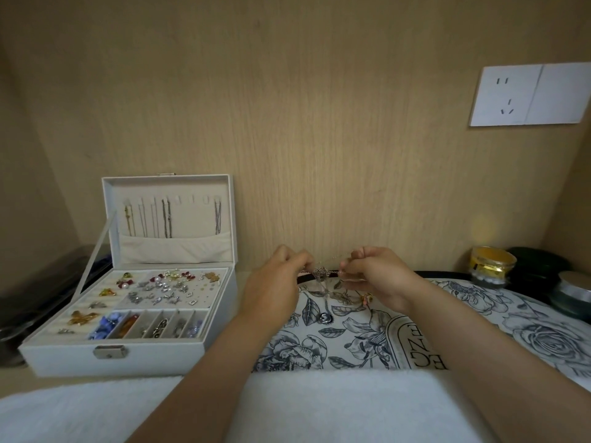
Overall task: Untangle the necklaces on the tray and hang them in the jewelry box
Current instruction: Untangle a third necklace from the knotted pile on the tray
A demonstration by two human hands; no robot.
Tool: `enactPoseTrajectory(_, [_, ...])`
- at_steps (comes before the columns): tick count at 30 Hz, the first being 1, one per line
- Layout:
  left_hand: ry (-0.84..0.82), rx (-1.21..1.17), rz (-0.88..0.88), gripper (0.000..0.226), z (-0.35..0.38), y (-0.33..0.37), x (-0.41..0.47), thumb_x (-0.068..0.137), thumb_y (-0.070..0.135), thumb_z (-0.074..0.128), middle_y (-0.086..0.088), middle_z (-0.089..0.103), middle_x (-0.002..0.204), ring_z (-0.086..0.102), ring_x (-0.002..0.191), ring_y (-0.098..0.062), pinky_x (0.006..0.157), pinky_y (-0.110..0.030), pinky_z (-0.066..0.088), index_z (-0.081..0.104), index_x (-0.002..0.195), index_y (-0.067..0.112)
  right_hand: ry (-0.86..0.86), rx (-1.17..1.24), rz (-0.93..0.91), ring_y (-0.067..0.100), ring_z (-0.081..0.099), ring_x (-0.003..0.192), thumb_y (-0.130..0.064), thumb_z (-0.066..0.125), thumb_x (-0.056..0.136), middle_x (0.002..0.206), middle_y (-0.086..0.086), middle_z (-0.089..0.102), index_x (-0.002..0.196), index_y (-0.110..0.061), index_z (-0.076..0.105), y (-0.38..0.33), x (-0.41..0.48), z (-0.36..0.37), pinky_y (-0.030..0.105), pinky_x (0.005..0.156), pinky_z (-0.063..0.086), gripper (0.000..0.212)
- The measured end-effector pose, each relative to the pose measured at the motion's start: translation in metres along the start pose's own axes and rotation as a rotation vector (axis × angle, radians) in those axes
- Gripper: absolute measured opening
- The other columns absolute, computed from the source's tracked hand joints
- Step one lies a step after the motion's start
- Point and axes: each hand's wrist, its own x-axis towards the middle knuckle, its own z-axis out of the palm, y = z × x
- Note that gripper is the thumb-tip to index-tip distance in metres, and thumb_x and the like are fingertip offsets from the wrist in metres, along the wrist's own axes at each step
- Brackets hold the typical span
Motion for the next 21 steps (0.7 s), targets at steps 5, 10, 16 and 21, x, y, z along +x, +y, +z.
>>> enactPoseTrajectory(5, [-0.042,0.003,0.040,0.051,0.005,0.006,0.003,0.090,-0.001,0.054,0.009,0.047,0.097,0.047,0.078,-0.009,0.054,-0.016,0.024,0.066,0.117,0.041,-0.066,0.368,0.074,0.021,0.061,0.073,0.022,0.034,0.088,0.079,0.008,0.061,0.080,-0.013,0.046,-0.002,0.000,0.003,0.039,0.081,0.057,0.038])
enactPoseTrajectory(10, [-0.028,0.018,0.076,0.027,0.007,0.009,0.004,0.092,0.010,0.054,0.008,0.049,0.090,0.048,0.086,-0.011,0.066,-0.028,0.038,0.073,0.093,0.030,-0.152,0.516,0.123,0.014,0.048,0.053,0.018,0.027,0.086,0.068,0.003,0.052,0.079,-0.015,0.045,-0.003,-0.002,0.004,0.035,0.074,0.051,0.038])
enactPoseTrajectory(16, [-0.115,-0.766,-0.311,0.035,0.004,0.021,0.006,0.089,0.003,0.050,0.003,0.051,0.080,0.051,0.075,-0.005,0.076,-0.028,0.040,0.055,0.061,0.023,-0.105,0.248,0.050,0.012,0.022,0.043,0.006,0.023,0.081,0.056,-0.003,0.036,0.077,-0.017,0.038,-0.005,-0.006,0.008,0.027,0.048,0.028,0.028])
enactPoseTrajectory(21, [-0.117,-0.992,-0.466,0.015,0.003,0.016,0.002,0.073,0.025,0.053,0.003,0.042,0.064,0.043,0.065,-0.012,0.076,-0.033,0.034,0.046,0.065,0.015,-0.094,-0.424,-0.177,0.012,0.037,0.047,-0.019,0.055,0.093,0.054,-0.006,0.043,0.069,-0.016,0.051,0.000,-0.006,0.001,0.025,0.051,0.027,0.025])
